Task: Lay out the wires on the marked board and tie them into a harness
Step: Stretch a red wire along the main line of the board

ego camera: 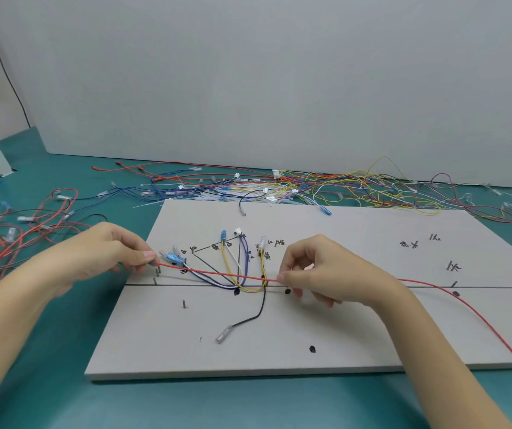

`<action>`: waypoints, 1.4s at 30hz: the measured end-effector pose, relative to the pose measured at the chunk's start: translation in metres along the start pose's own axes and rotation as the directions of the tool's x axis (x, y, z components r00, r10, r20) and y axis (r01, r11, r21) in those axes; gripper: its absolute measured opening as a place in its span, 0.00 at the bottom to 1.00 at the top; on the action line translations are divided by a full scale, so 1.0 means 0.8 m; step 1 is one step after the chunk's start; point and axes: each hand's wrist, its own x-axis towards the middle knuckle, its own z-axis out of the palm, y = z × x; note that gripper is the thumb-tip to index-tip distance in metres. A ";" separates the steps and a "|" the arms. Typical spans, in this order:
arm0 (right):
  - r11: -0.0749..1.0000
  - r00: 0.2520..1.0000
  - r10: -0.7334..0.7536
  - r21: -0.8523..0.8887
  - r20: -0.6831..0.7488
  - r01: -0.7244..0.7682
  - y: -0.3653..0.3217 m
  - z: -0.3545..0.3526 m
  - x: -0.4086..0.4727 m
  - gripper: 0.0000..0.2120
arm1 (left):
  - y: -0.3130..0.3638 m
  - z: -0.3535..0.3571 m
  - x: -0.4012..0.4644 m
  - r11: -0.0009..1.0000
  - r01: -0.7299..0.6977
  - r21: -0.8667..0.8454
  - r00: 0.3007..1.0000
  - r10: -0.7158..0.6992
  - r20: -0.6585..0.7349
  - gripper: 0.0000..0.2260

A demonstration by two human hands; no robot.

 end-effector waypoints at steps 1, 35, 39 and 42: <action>1.000 1.000 0.003 0.003 0.003 -0.003 0.001 -0.002 -0.001 0.05 | 0.000 -0.001 -0.001 1.000 0.000 -0.006 1.000 0.000 0.013 0.08; 0.996 0.984 0.058 0.060 0.169 -0.069 0.009 -0.034 -0.019 0.09 | -0.005 0.011 0.004 0.988 -0.048 0.148 0.995 0.060 -0.078 0.08; 0.992 0.965 0.119 0.008 0.235 -0.124 0.010 -0.032 -0.019 0.13 | -0.004 0.011 0.003 0.967 -0.192 0.167 0.968 0.215 -0.133 0.09; 0.986 0.966 0.166 -0.031 0.200 -0.163 0.012 -0.034 -0.019 0.17 | 0.003 0.025 0.003 0.929 -0.346 0.127 0.898 0.368 -0.240 0.10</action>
